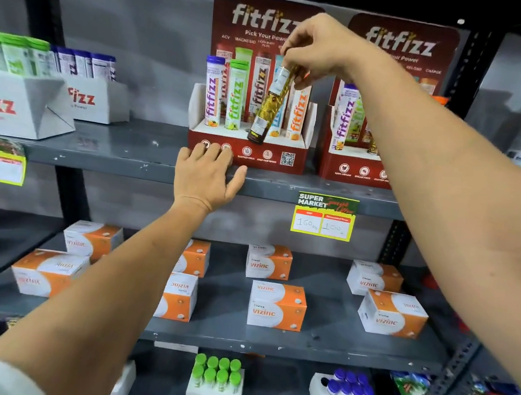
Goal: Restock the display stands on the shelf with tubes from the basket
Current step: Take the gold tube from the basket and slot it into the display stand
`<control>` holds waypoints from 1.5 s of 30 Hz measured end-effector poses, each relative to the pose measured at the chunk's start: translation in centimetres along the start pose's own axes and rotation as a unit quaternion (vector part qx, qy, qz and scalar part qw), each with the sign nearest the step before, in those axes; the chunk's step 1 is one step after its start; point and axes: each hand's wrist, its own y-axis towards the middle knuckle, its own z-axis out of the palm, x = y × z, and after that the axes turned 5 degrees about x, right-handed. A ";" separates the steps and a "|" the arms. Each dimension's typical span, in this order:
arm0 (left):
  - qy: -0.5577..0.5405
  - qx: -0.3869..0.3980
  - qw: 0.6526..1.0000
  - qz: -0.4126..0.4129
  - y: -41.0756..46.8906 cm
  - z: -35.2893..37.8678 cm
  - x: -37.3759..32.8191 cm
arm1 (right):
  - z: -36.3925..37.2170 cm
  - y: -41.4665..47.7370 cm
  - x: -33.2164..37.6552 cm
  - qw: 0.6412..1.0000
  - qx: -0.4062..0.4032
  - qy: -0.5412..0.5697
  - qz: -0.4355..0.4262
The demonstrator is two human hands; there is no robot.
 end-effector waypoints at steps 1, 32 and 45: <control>-0.002 -0.006 1.000 -0.001 -0.1 0.0 -0.1 | -0.1 0.3 -0.1 1.000 0.003 -0.007 0.000; 0.001 -0.068 0.998 0.017 -0.2 1.2 0.3 | 0.9 7.2 0.8 0.995 0.076 -0.044 -0.043; 0.011 -0.092 0.995 0.021 -0.2 1.3 0.3 | 1.2 8.1 0.0 0.996 0.079 -0.007 -0.034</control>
